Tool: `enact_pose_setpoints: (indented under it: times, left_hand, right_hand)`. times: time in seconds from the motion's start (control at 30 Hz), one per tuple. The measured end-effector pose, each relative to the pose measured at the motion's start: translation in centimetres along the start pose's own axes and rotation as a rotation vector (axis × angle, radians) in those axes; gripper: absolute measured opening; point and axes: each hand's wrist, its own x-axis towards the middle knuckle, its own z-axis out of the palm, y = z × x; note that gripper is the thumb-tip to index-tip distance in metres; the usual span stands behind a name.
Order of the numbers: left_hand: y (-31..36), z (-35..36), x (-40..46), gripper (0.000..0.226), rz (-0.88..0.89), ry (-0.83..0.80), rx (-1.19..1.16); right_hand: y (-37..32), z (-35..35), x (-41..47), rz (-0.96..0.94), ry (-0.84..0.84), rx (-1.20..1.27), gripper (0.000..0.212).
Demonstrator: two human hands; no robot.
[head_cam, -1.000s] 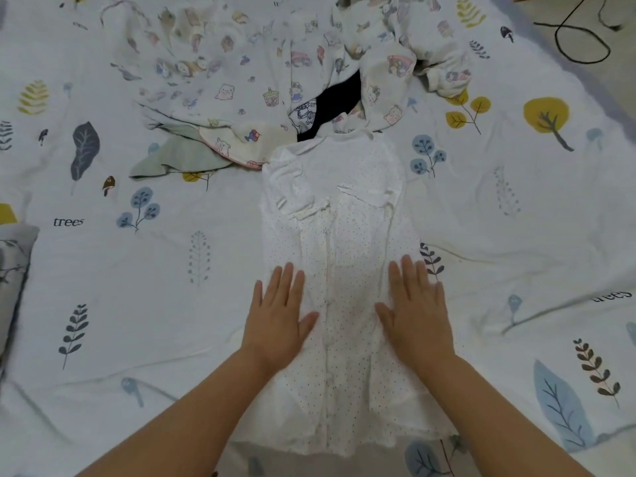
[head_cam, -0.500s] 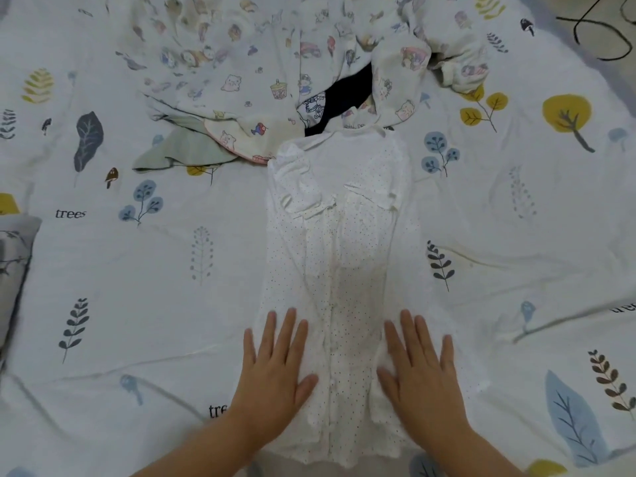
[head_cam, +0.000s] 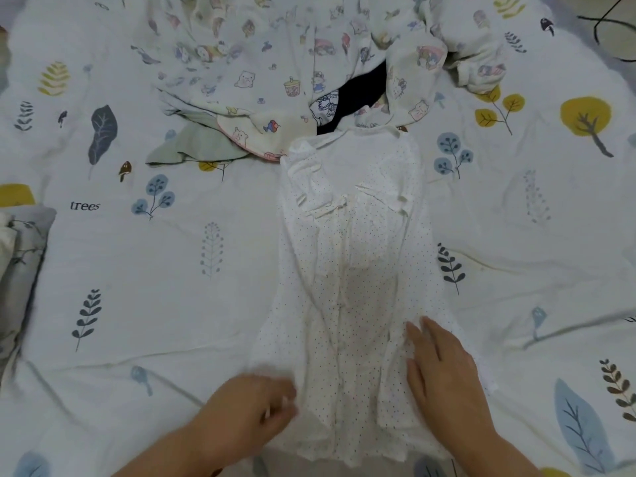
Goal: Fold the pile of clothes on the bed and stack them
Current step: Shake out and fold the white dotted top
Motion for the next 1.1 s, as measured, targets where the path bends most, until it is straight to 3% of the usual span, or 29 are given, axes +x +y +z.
enact_pose_setpoints:
  times: [0.07,0.1,0.2,0.23,0.3,0.37,0.43,0.57,0.63,0.7,0.77,0.9,1.1]
  left_hand:
    - [0.3,-0.3,-0.1,0.042,0.089,-0.127,0.034]
    - [0.5,-0.4,-0.1,0.042,0.109,-0.082,0.039]
    - [0.4,0.3,0.6,0.017,0.182,0.401,0.058]
    - [0.3,0.7,1.1,0.021,0.129,0.472,0.059]
    - [0.1,2.1,2.1,0.048,0.023,0.434,0.175]
    - [-0.1,4.2,2.7,0.062,0.064,0.283,0.434]
    - [0.1,6.0,2.3,0.07,0.121,0.152,0.5]
    - [0.7,3.5,1.7,0.033,0.232,0.388,0.324]
    - [-0.8,1.7,1.7,0.057,0.193,0.447,0.339]
    - [-2.8,0.5,1.5,0.093,0.141,0.382,0.478]
    - [-4.3,-0.4,1.1,0.111,0.192,0.258,0.647]
    - [-5.4,-1.2,1.3,0.115,0.368,0.075,0.861]
    - [-4.7,-1.2,2.8,0.118,0.406,-0.145,0.709]
  right_hand:
    - [0.1,-0.4,0.3,-0.034,0.015,0.013,0.042]
    - [0.1,-0.4,0.4,-0.049,0.023,0.026,0.041]
    - [0.4,-0.2,0.5,-0.052,0.013,0.021,0.043]
    - [0.6,0.0,0.6,-0.045,-0.021,-0.014,0.046]
    - [0.9,0.7,0.4,-0.056,-0.163,-0.095,0.054]
    - [1.1,1.4,-0.5,-0.135,-0.296,-0.153,0.059]
    - [1.3,1.3,-1.3,-0.234,-0.33,-0.155,0.057]
    - [2.7,-1.5,-0.7,-0.375,-0.12,-0.055,0.036]
    - [4.5,-2.5,-0.2,-0.312,-0.08,-0.078,0.075]
    - [6.3,-3.1,0.1,-0.26,-0.129,-0.162,0.101]
    - [8.0,-3.0,0.2,-0.313,-0.203,-0.234,0.11]
    - [9.6,-2.6,0.5,-0.531,-0.303,-0.308,0.115]
    - [8.9,-2.5,1.0,-0.746,-0.48,-0.245,0.102]
